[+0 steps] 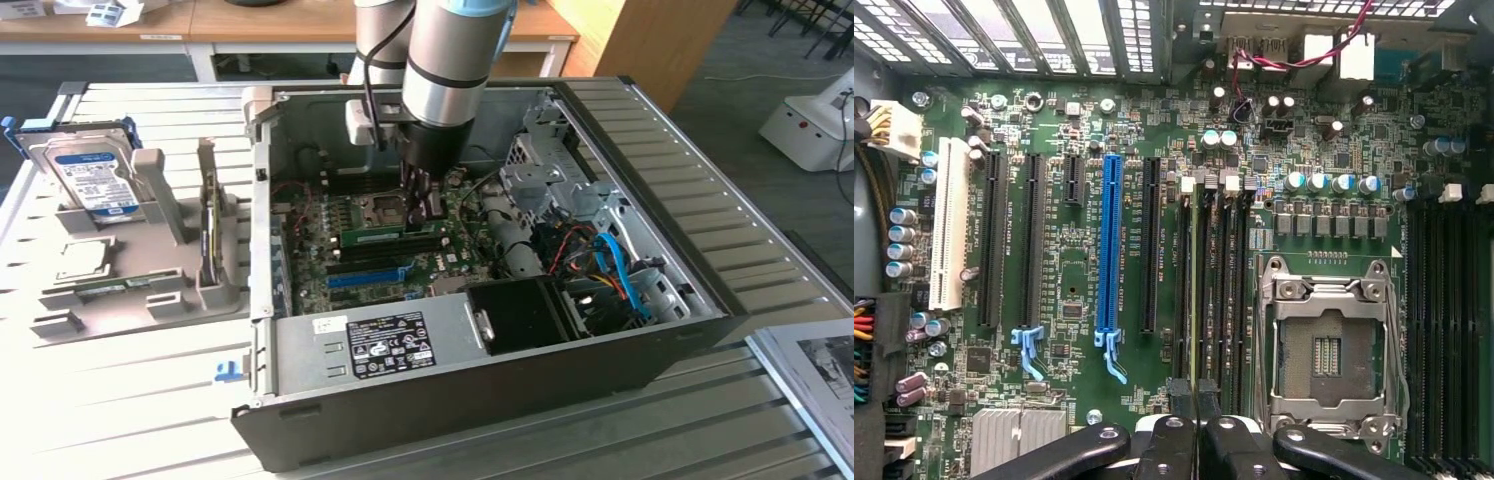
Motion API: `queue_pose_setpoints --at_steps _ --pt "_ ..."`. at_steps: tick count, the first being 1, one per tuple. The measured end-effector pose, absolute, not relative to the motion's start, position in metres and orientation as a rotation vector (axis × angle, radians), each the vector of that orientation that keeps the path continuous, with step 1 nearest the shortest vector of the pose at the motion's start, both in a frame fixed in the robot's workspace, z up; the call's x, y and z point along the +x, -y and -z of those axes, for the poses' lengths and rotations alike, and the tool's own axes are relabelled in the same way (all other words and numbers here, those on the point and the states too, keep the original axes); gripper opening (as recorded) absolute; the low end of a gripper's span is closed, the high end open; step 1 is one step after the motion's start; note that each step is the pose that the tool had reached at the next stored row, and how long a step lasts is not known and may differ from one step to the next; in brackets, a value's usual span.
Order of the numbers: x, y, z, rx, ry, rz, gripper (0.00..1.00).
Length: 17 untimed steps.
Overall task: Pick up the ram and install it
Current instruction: 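Insert the ram into the slot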
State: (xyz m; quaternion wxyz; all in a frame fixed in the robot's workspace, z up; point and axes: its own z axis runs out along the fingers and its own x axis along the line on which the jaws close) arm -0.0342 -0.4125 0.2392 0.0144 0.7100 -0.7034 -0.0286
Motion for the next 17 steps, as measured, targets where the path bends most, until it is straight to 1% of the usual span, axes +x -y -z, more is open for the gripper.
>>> queue_pose_setpoints --at_steps 17 --pt "-0.0344 0.4125 -0.2385 2.196 2.206 0.089 0.11"
